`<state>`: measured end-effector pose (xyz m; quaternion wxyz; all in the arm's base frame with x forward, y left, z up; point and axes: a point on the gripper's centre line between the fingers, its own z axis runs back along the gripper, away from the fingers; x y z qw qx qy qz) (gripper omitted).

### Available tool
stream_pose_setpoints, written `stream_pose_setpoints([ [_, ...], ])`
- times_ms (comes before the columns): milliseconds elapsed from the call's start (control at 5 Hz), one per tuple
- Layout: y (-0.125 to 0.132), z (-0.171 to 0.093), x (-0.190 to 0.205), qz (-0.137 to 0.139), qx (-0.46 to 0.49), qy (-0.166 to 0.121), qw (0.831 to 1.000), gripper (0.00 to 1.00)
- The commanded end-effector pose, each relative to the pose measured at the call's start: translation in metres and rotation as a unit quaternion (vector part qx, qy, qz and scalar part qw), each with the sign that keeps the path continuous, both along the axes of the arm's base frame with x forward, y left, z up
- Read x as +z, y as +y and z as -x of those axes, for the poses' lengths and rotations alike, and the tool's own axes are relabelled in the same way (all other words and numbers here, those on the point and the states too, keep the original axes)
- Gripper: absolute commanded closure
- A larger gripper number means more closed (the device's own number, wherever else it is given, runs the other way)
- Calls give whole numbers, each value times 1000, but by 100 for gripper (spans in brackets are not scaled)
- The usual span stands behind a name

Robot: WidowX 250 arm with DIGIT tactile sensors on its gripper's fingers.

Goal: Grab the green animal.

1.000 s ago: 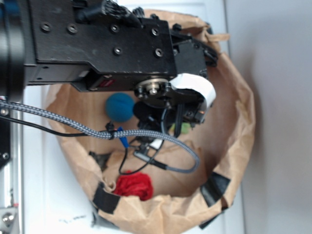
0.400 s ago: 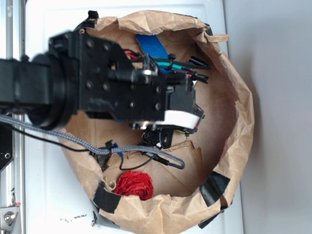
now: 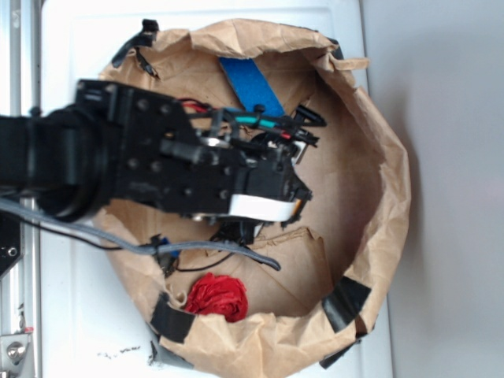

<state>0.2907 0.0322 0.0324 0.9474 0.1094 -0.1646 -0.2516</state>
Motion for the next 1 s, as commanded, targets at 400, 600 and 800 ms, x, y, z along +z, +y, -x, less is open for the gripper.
stream_pose_setpoints([
  [400,-7,-2,72,81,46,-28,995,100],
  [600,-14,15,122,101,84,-18,991,100],
  [800,-13,26,172,104,97,-6,990,100],
])
